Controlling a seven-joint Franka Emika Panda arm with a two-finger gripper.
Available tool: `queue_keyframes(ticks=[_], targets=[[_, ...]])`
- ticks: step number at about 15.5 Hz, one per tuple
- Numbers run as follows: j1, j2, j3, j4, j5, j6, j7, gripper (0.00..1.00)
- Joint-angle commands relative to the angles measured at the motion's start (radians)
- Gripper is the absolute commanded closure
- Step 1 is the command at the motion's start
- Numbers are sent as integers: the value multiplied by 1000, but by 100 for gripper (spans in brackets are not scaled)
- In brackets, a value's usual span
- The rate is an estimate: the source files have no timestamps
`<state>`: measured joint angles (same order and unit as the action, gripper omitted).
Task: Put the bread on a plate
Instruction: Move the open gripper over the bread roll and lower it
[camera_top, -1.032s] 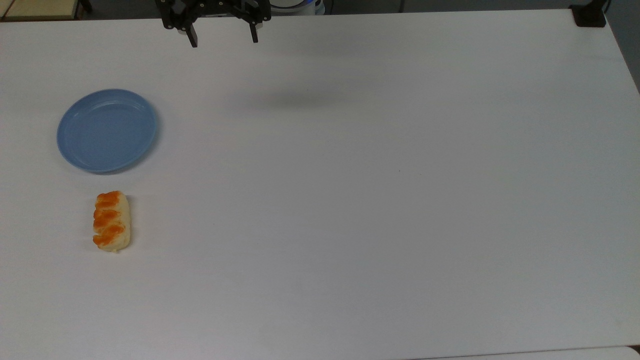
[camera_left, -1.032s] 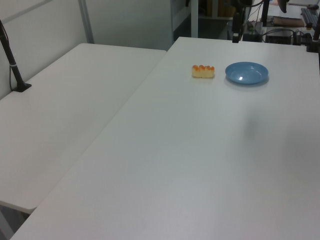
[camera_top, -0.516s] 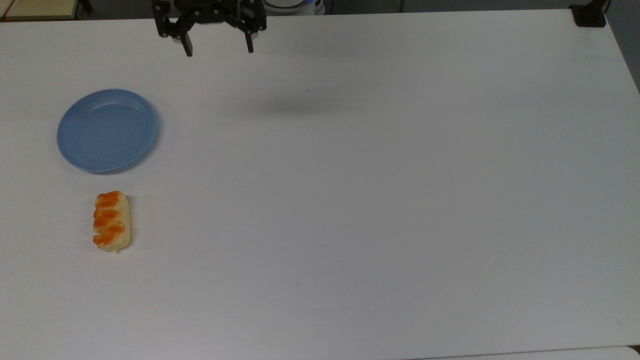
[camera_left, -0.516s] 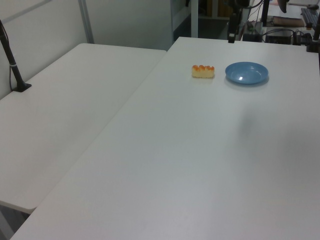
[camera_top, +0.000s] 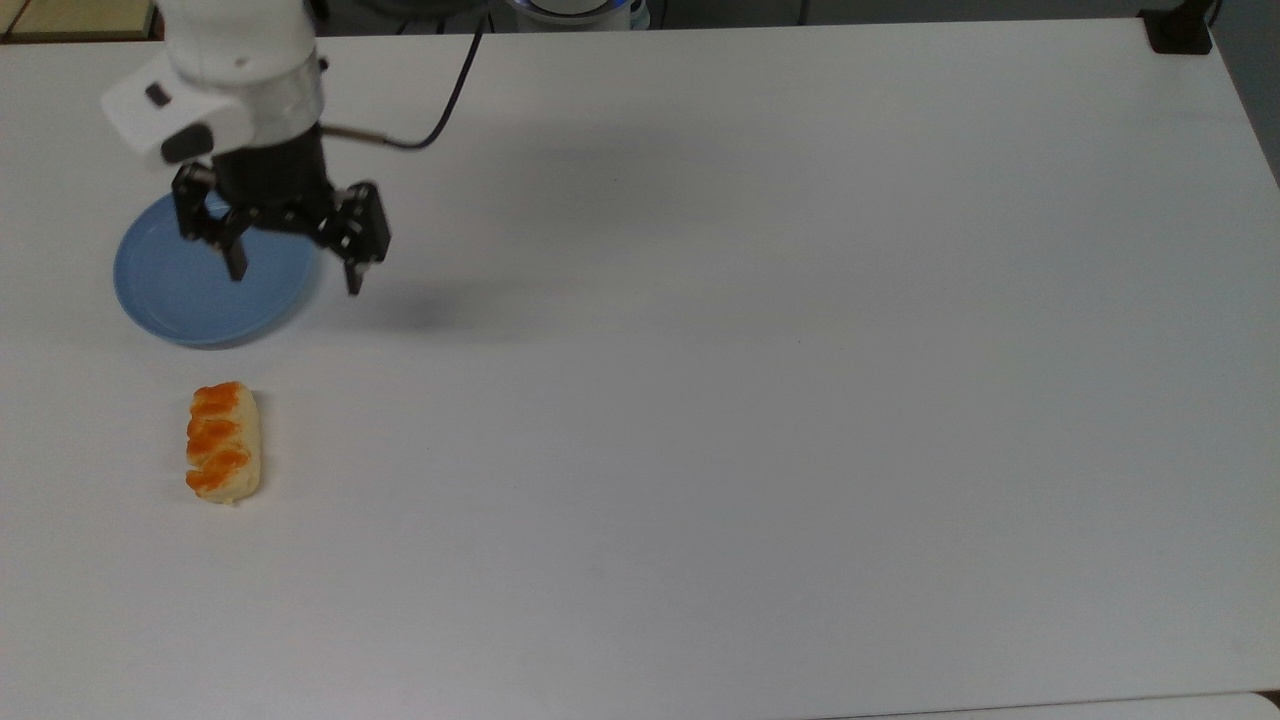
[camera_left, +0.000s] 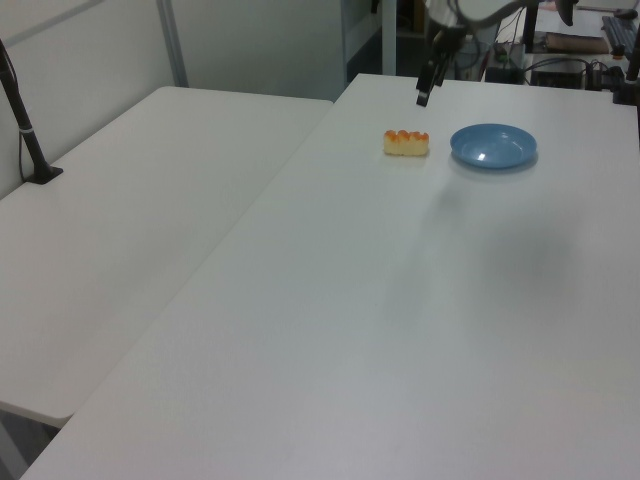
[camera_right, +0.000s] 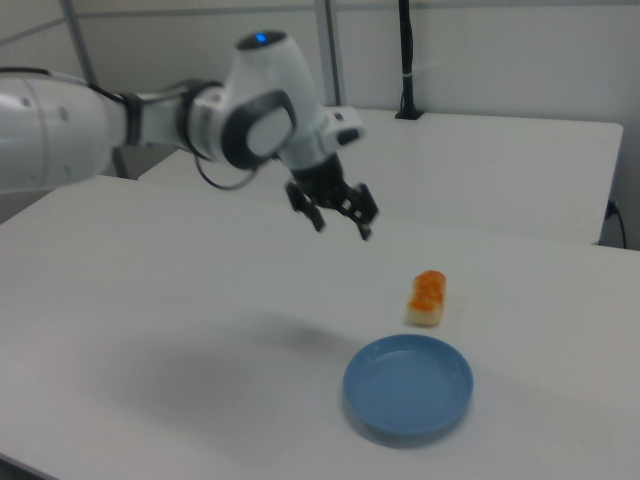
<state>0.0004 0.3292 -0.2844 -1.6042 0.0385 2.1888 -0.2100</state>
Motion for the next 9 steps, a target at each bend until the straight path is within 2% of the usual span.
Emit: queue_keyframes(ticks=[1,3,9], targets=[[-48,192,-12,124,-5,96,-15,0],[-75,258,-12,148,-3,193,-12,0],[-115,353,-13,170,-5,328,-14,0]])
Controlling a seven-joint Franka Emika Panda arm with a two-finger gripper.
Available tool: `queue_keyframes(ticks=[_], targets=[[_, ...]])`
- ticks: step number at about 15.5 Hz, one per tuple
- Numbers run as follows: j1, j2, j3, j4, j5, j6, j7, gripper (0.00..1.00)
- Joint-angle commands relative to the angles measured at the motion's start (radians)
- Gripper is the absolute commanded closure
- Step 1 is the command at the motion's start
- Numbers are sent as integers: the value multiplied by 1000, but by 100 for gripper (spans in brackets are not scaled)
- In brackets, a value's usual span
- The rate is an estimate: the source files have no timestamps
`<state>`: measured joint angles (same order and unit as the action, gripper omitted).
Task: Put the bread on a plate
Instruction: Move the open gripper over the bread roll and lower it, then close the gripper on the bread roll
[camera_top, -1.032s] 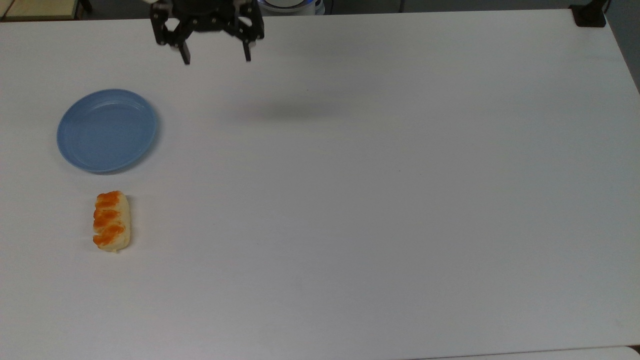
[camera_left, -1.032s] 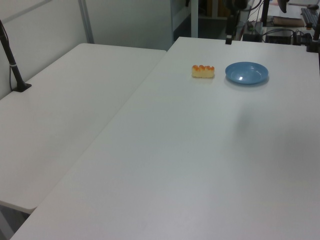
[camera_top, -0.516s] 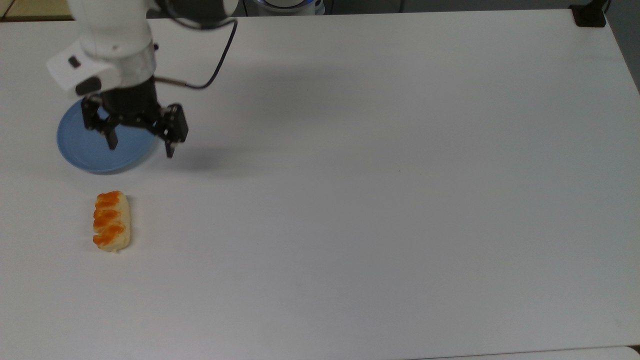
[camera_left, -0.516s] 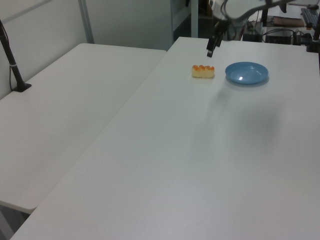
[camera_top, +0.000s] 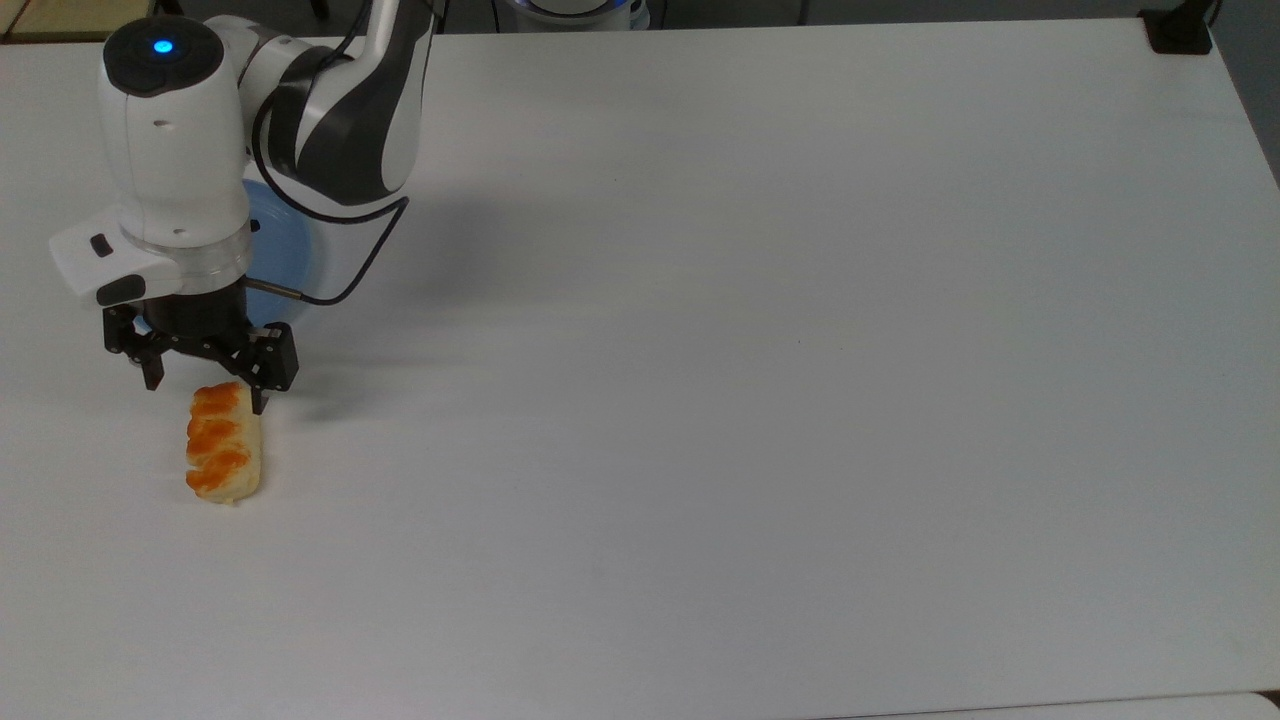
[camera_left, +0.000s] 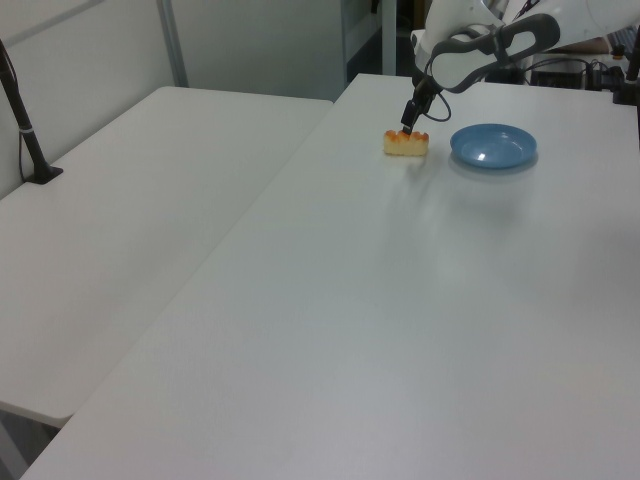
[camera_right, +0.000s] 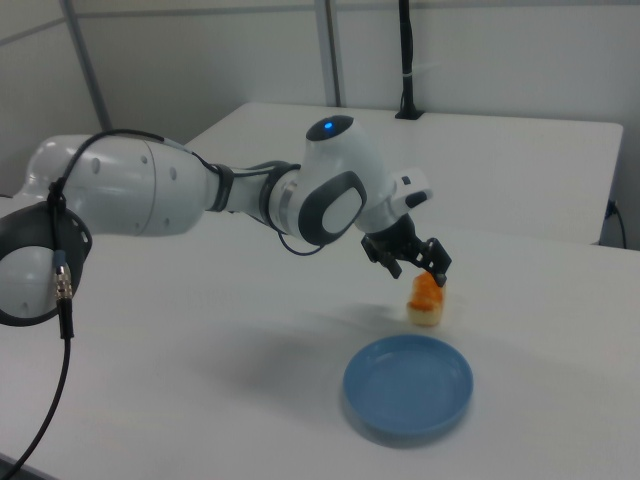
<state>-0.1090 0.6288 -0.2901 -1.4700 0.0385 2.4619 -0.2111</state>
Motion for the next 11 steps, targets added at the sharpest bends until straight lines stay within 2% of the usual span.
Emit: queue_keyframes(ticks=[1,8,10,11], targets=[[-8,74,-7,42,-5,60,-13,0],[-8,167,0,60,1,118,1,0],[-9,172,0,60,21,123,-1,15],[-9,170,0,60,37,123,-2,27]])
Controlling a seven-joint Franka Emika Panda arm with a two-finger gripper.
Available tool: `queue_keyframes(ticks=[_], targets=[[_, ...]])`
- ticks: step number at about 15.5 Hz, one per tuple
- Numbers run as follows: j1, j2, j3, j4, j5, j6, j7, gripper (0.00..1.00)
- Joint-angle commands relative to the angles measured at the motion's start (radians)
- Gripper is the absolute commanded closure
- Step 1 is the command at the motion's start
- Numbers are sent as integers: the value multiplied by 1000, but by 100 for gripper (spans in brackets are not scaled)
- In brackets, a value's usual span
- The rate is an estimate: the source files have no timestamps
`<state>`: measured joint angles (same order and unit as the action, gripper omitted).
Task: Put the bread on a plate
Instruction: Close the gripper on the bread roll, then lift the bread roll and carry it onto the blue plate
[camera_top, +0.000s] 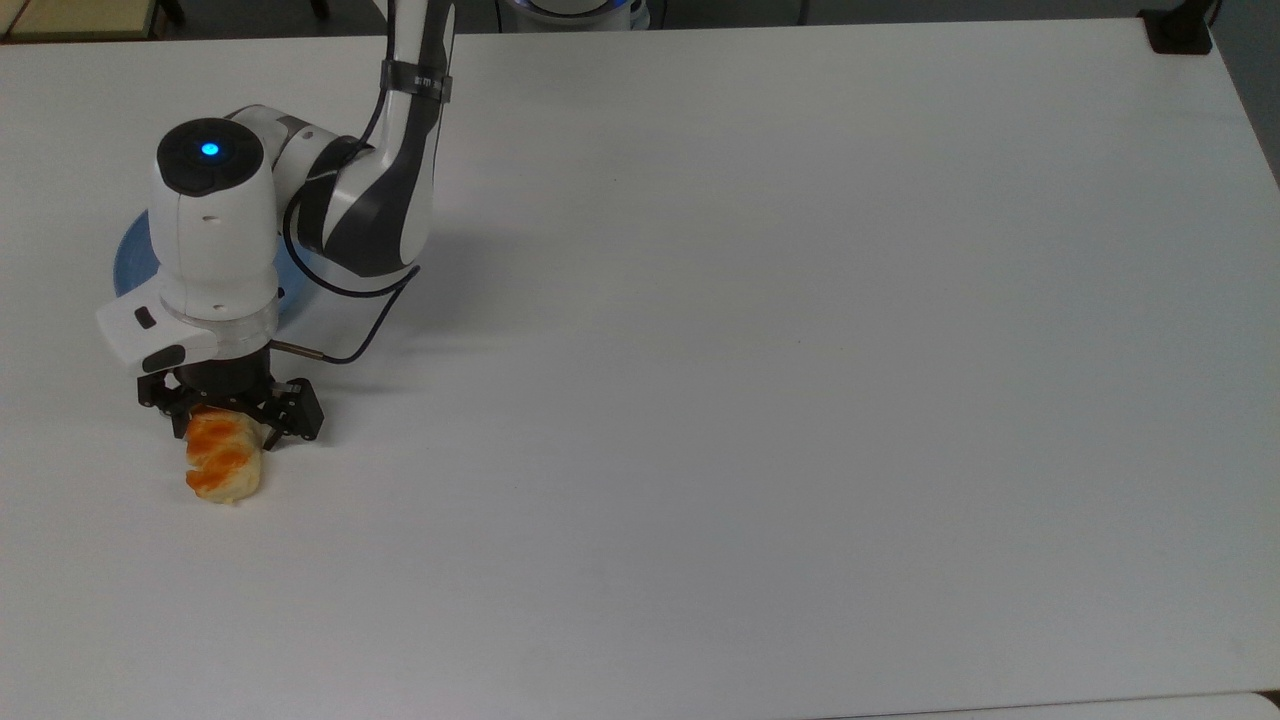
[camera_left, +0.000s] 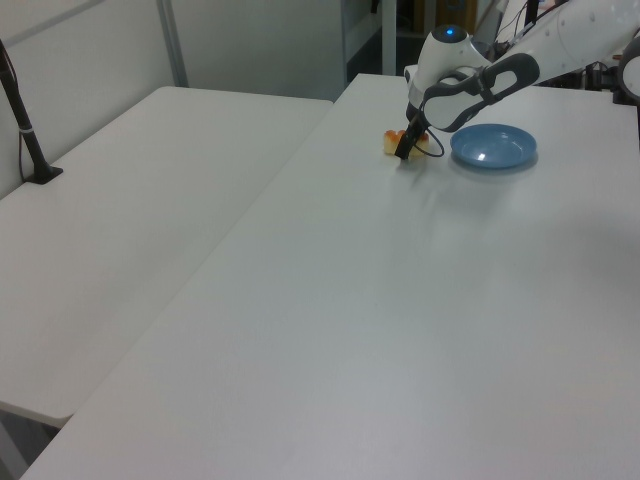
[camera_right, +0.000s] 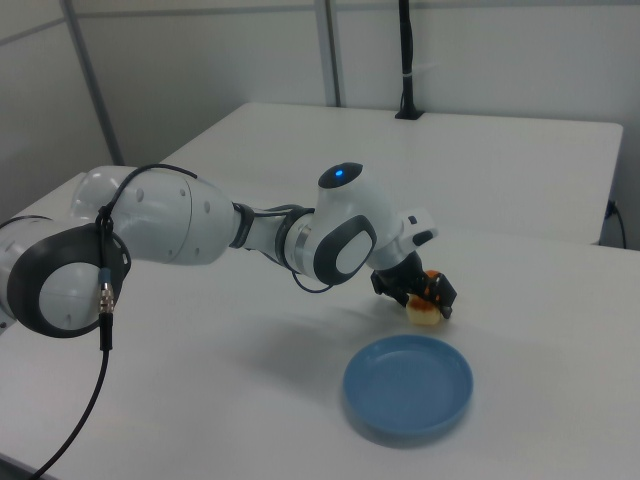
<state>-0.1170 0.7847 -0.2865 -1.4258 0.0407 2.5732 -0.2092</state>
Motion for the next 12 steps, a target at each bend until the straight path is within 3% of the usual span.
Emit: queue_keyframes(ticks=[1,2,3,8,10,12], targets=[[-1,8,-5,16,47,12,-7,44],[0,-7,-5,16,53,8,-9,57],[0,-24,-5,13,59,5,-10,58],[-16,-148,-5,-13,56,-115,-24,57],[-30,-205,-5,-34,54,-244,-102,57],[-46,-283,-5,-115,54,-347,-220,55]])
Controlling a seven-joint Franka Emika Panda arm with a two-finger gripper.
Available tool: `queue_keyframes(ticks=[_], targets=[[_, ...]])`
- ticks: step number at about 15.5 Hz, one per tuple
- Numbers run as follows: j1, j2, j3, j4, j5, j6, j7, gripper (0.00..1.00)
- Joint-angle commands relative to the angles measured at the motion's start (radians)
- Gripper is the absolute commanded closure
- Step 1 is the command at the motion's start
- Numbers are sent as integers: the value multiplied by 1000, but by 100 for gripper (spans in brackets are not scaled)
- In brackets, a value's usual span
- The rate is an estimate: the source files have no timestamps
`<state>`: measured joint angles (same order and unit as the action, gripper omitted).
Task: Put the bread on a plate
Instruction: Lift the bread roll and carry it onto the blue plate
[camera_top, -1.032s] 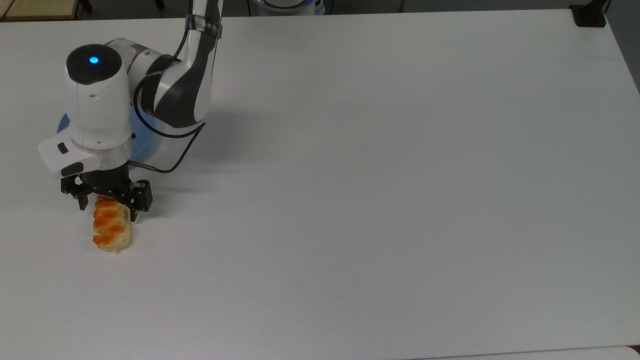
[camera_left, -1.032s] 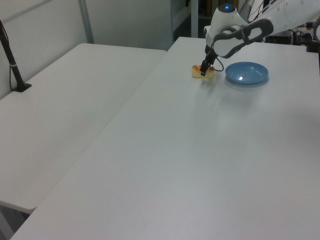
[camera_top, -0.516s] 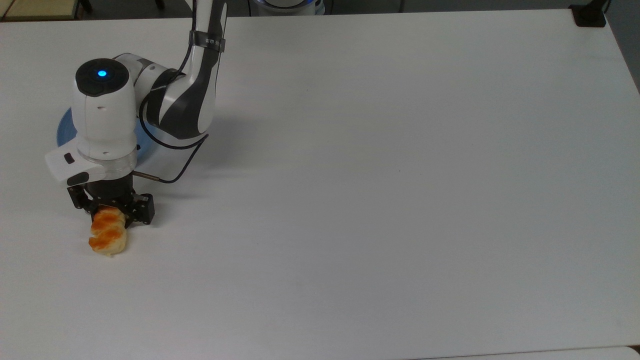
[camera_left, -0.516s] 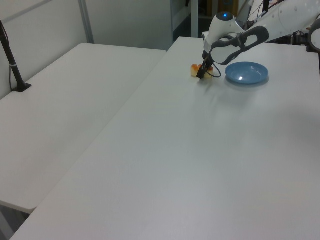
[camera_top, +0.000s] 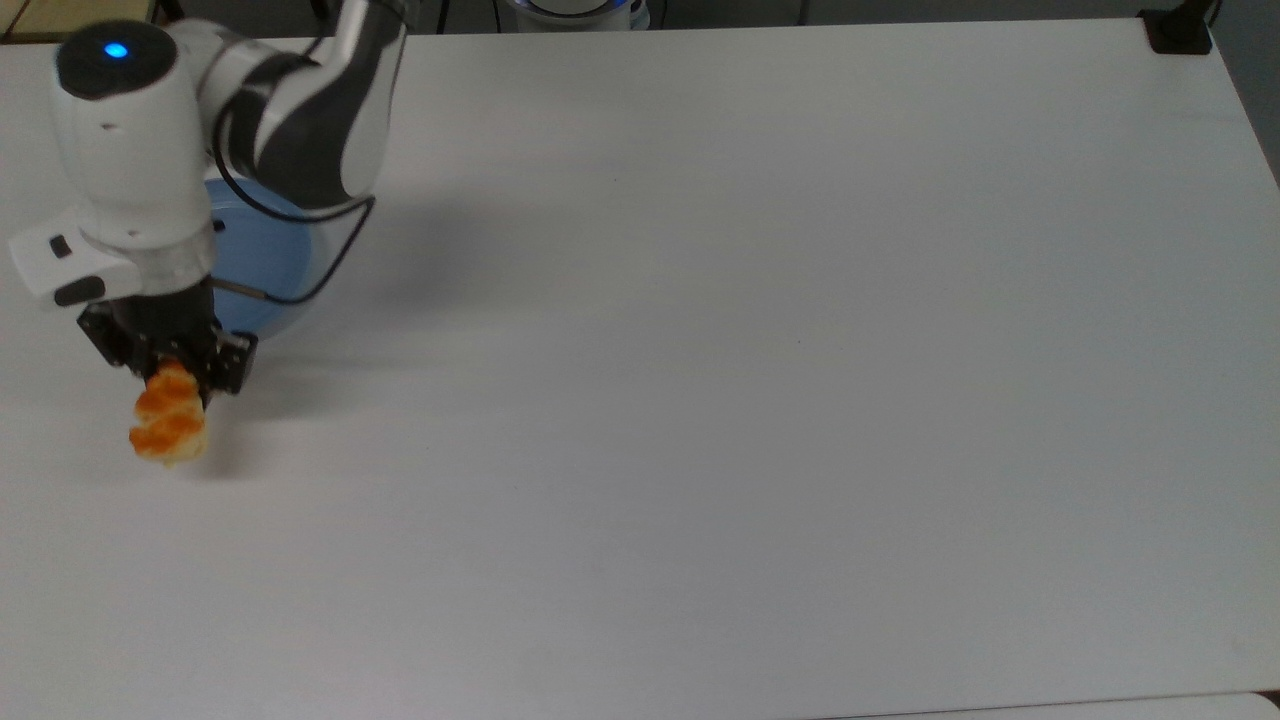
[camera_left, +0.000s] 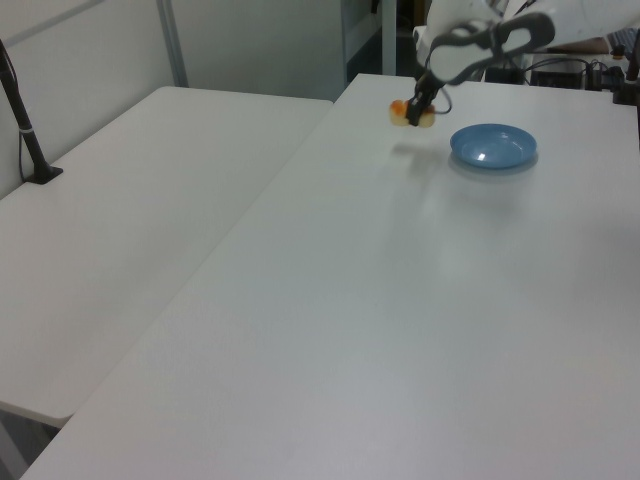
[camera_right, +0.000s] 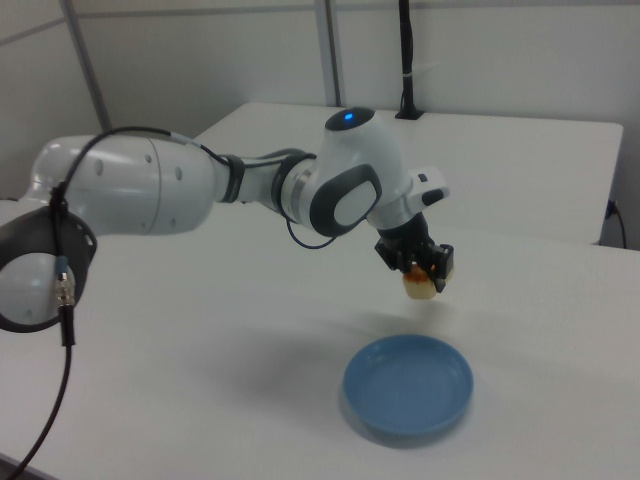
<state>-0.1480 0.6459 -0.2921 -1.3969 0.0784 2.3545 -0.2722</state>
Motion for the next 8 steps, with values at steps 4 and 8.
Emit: queue_keyframes(ticks=[4,8], targets=[[-32,-262,-27,-279,12,-234,-287,54],[-30,-299,-53,-391,-2,-244,-352,54]])
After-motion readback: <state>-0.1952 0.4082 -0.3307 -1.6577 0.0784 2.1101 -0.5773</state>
